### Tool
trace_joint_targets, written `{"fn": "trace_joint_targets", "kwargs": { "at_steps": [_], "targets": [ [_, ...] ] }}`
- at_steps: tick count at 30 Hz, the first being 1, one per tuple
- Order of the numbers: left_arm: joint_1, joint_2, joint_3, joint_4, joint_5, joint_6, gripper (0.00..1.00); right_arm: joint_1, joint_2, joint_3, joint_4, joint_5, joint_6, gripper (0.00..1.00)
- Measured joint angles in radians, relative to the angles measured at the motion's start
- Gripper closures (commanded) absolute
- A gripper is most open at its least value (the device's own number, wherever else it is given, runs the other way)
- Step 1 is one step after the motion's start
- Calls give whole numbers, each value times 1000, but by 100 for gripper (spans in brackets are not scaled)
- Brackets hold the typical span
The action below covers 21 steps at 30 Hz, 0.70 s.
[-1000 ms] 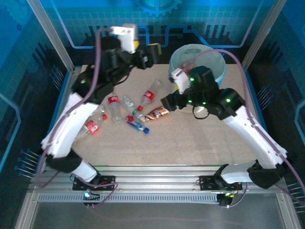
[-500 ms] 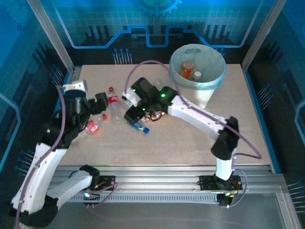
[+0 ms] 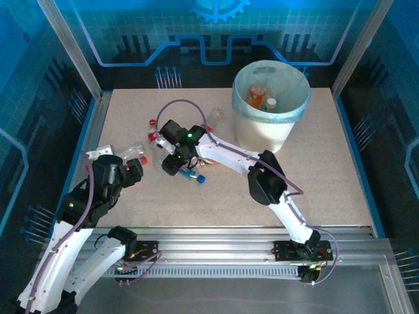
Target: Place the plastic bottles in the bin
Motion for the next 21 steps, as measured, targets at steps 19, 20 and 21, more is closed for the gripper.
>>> {"fn": "trace_joint_targets", "kwargs": {
  "at_steps": [19, 20, 21],
  "targets": [
    [1, -6, -14, 33, 28, -1, 8, 10, 130, 97, -81, 26, -27, 26],
    [1, -6, -14, 32, 29, -1, 8, 11, 133, 103, -82, 26, -28, 27],
    [1, -6, -14, 33, 30, -1, 8, 11, 135, 107, -82, 26, -30, 29]
  ]
}}
